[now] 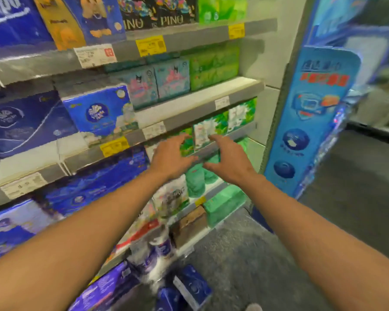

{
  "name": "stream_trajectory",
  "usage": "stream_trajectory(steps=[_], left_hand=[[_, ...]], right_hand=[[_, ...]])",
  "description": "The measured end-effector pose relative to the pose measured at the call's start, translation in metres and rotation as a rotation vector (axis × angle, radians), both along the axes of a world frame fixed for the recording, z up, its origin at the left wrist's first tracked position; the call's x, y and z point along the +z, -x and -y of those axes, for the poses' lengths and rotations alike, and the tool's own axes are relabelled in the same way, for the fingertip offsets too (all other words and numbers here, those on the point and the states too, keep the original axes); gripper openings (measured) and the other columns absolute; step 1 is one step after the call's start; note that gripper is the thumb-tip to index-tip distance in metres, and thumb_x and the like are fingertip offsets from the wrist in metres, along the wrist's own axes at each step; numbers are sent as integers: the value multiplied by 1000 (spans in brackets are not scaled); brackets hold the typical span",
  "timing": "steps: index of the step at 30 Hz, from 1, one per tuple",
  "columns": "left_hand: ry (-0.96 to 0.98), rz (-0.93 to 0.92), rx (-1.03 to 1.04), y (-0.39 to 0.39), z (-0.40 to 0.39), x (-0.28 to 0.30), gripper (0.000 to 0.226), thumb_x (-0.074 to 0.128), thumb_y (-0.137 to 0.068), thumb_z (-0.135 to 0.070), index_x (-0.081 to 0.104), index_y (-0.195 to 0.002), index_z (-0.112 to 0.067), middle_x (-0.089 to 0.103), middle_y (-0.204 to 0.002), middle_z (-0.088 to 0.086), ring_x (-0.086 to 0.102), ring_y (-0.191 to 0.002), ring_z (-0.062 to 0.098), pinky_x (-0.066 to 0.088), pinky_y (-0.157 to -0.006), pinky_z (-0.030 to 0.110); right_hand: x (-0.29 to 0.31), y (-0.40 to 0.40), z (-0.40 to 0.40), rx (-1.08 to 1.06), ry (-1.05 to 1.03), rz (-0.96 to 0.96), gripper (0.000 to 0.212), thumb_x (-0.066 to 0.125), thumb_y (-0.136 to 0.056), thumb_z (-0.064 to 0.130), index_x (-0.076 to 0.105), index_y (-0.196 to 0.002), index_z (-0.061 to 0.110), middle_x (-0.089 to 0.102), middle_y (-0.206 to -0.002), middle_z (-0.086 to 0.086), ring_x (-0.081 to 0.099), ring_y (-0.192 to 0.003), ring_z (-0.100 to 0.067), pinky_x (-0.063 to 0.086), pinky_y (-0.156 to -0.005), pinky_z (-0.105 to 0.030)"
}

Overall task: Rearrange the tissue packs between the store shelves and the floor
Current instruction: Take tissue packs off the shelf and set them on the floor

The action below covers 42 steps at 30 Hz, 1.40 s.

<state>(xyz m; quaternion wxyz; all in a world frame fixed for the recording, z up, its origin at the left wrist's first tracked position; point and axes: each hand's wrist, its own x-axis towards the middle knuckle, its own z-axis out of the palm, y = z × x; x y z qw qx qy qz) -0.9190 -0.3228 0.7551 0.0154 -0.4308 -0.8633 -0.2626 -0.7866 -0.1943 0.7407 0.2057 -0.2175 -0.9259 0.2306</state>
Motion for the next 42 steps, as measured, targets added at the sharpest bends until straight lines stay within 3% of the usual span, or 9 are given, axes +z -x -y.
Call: stream_trajectory(steps=[7, 12, 19, 21, 23, 25, 28, 35, 42], left_hand=[[88, 180, -449, -208, -88, -52, 65, 78, -71, -41, 56, -130, -24, 62, -127, 3, 59, -113, 23, 46, -93, 32], [176, 261, -707, -388, -133, -95, 66, 81, -72, -35, 56, -131, -19, 62, -126, 7, 58, -116, 23, 42, -99, 32], [471, 305, -1134, -684, -154, -177, 68, 74, -77, -46, 49, -137, -27, 57, -135, -3, 53, -121, 16, 42, -102, 32], [507, 336, -1228, -749, -152, -194, 65, 74, -77, -45, 51, -135, -29, 58, -131, -5, 54, -112, 8, 42, -93, 23], [525, 356, -1322, -798, -151, -206, 57, 76, -74, -43, 55, -127, -36, 61, -118, -7, 53, -90, -8, 38, -76, 8], [580, 357, -1389, -839, -155, -222, 56, 78, -72, -41, 56, -123, -36, 61, -116, -6, 55, -90, -10, 35, -72, 1], [679, 286, -1458, -883, -168, -252, 61, 78, -74, -41, 54, -130, -30, 60, -128, 0, 57, -109, 14, 38, -83, 21], [838, 177, -1557, -939, -255, -339, 70, 78, -73, -44, 49, -135, -31, 57, -133, 2, 53, -120, 23, 43, -94, 33], [940, 132, -1598, -984, -354, -477, 64, 78, -71, -36, 53, -129, -27, 60, -123, -2, 57, -111, 18, 36, -80, 23]], right_hand=[[-65, -251, -17, -432, 135, 28, 73, 80, -73, 38, 49, -137, 21, 60, -129, -7, 56, -116, -27, 42, -93, -33], [-109, -448, -11, -736, 222, 18, 77, 79, -75, 40, 47, -139, 11, 56, -136, -10, 51, -125, -25, 33, -104, -32], [-180, -739, 52, -1248, 431, 18, 75, 77, -75, 44, 47, -139, 22, 56, -136, -2, 51, -123, -22, 40, -93, -29], [-193, -795, 71, -1353, 478, 15, 74, 78, -73, 48, 48, -136, 24, 59, -131, -2, 55, -118, -23, 42, -85, -30], [-204, -834, 87, -1450, 526, -14, 76, 80, -70, 49, 49, -135, 25, 61, -128, -1, 58, -113, -22, 42, -78, -28], [-215, -862, 94, -1518, 570, -33, 81, 79, -67, 57, 50, -135, 26, 63, -125, -1, 60, -109, -21, 47, -80, -29], [-237, -889, 91, -1603, 633, -29, 84, 78, -64, 60, 51, -135, 25, 63, -125, -2, 59, -112, -22, 51, -89, -39], [-320, -917, 24, -1773, 817, 37, 83, 83, -68, 43, 45, -139, 24, 56, -137, -3, 54, -121, -25, 47, -97, -36], [-469, -940, -75, -1846, 996, 20, 72, 82, -71, 38, 49, -132, 22, 60, -122, -7, 55, -111, -25, 40, -81, -28]])
